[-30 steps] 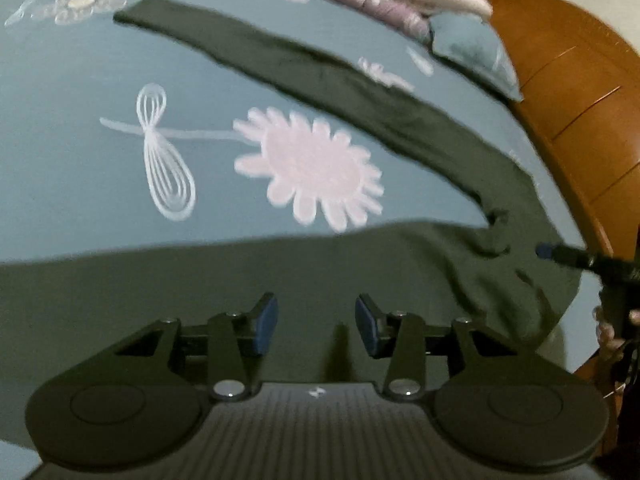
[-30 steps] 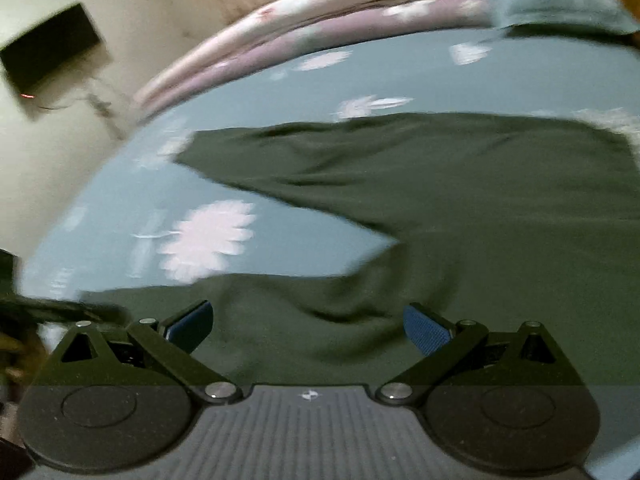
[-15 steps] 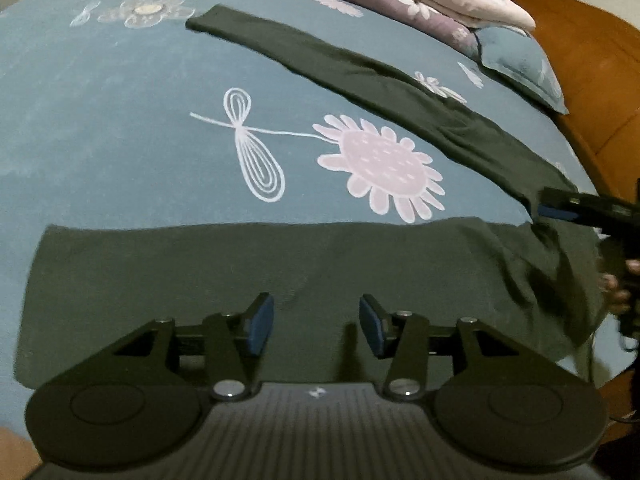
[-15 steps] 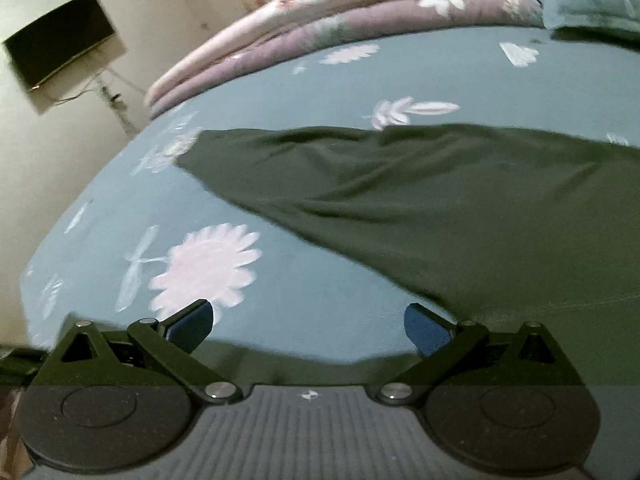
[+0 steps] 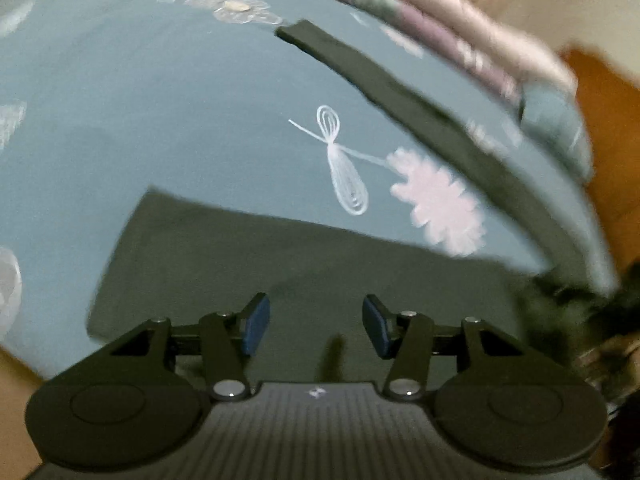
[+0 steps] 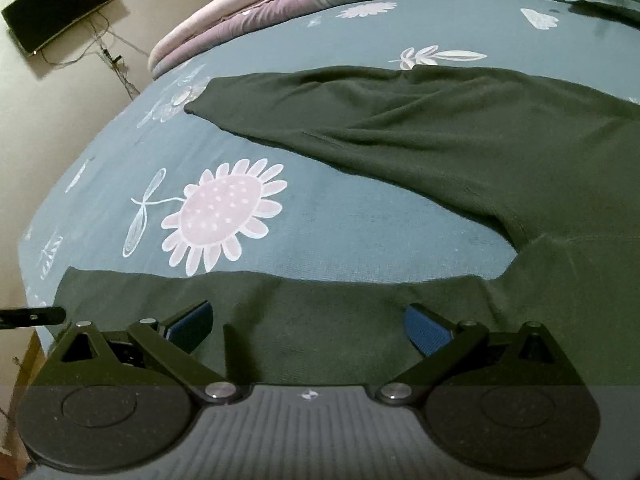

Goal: Fold clothes

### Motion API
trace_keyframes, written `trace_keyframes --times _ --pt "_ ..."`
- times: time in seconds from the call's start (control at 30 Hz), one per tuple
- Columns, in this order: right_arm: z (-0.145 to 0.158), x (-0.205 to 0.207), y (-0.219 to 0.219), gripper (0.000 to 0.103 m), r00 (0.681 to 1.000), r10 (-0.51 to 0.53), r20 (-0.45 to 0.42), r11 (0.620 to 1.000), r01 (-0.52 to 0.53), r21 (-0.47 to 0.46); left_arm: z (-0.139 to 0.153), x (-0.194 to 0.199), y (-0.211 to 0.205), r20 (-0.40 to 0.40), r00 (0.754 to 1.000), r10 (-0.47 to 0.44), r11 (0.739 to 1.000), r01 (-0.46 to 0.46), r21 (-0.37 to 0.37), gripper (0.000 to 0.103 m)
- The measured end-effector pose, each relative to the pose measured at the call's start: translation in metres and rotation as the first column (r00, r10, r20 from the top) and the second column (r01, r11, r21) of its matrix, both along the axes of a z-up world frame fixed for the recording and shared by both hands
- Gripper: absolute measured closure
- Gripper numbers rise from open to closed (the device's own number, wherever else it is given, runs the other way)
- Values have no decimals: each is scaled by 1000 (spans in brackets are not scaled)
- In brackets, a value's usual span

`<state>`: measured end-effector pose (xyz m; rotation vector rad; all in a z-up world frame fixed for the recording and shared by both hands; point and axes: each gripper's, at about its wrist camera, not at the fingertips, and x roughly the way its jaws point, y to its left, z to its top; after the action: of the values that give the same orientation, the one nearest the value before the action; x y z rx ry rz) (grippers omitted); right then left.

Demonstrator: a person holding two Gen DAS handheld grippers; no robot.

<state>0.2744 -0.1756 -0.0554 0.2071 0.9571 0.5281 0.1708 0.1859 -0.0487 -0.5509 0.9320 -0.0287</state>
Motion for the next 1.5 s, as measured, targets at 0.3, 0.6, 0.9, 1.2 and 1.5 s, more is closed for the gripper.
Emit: trace_keyframes --times 0.3,0.6,0.9,1.2,1.5 --pt "0 -4 -3 0 1000 10 11 1000 -10 1 -5 -26 56 11 977 212 975 -211 -68 50" --pt "-1 -7 5 0 1000 -11 28 999 12 -41 -39 -56 90 -96 927 362 872 -373 -318 49" --pt "0 -4 8 0 1000 -20 10 998 21 -58 -58 -57 103 -35 879 475 803 -449 -393 47" --pt "-1 -6 9 0 1000 -1 22 997 3 -77 -64 -54 103 -20 893 450 798 -412 -441 45" --pt "0 -5 10 0 1000 8 18 996 -6 -87 -67 -34 97 87 914 397 852 -331 -406 45"
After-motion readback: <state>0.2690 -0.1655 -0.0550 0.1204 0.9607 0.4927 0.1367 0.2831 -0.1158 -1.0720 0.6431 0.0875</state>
